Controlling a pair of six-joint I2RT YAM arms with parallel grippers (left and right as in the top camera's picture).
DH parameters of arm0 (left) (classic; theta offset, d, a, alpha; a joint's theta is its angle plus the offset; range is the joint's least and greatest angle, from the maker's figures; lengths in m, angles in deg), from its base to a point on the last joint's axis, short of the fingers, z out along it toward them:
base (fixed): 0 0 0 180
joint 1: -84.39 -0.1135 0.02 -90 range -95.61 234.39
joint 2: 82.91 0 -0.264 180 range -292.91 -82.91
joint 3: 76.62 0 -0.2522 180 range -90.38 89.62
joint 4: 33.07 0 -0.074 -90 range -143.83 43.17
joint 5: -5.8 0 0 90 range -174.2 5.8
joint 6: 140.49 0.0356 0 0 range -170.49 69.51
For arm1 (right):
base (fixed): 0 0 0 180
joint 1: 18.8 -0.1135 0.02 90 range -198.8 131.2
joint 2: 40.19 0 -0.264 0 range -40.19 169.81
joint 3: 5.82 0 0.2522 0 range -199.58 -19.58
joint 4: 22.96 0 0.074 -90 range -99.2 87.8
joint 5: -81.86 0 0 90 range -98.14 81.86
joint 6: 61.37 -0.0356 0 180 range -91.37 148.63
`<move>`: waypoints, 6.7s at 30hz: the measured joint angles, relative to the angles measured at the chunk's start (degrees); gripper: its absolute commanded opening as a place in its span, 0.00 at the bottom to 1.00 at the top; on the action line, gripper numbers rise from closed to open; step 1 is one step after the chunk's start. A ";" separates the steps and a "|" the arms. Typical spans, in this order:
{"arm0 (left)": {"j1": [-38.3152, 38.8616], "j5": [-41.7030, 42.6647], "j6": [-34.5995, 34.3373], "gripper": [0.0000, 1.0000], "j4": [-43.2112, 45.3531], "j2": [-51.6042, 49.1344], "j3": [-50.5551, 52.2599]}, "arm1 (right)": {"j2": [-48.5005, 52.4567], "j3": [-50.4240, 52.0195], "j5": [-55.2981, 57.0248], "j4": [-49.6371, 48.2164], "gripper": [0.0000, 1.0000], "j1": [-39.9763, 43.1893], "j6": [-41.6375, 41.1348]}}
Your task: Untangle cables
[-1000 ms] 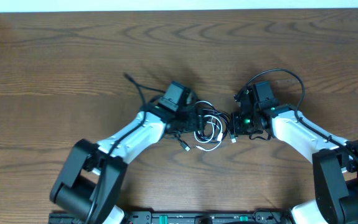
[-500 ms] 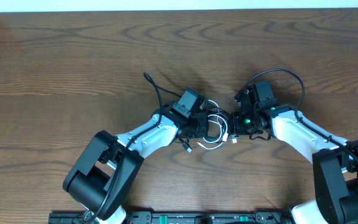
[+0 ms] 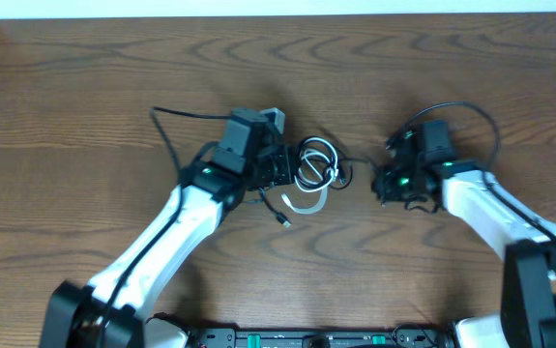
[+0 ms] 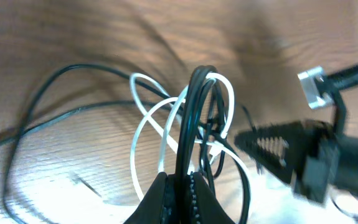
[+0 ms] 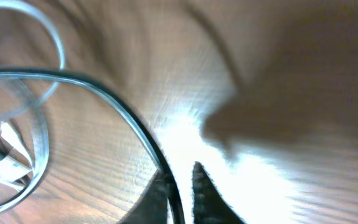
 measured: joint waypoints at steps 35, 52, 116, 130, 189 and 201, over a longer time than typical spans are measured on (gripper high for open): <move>-0.57 33.88 -0.02 0.08 12.66 5.29 0.02 | -11.37 -1.92 -7.52 -9.05 0.20 -3.93 8.59; -0.57 19.76 5.90 0.08 0.55 5.31 0.04 | -11.37 -1.92 14.05 0.94 0.01 -4.07 -4.24; 1.95 -6.36 5.79 0.07 -2.73 -16.02 0.07 | -4.31 -1.95 8.57 6.40 0.01 -6.78 -17.20; -25.51 -8.85 7.63 0.07 -5.77 0.50 0.11 | -4.31 -1.95 15.74 5.95 0.01 13.79 -9.84; -13.90 24.74 -19.06 0.08 30.56 6.10 0.68 | -4.31 -1.97 -28.11 -18.05 0.79 -11.61 10.23; -3.85 10.21 -18.69 0.08 30.60 6.10 0.68 | -4.31 -1.97 -33.73 -30.36 0.79 -15.43 11.82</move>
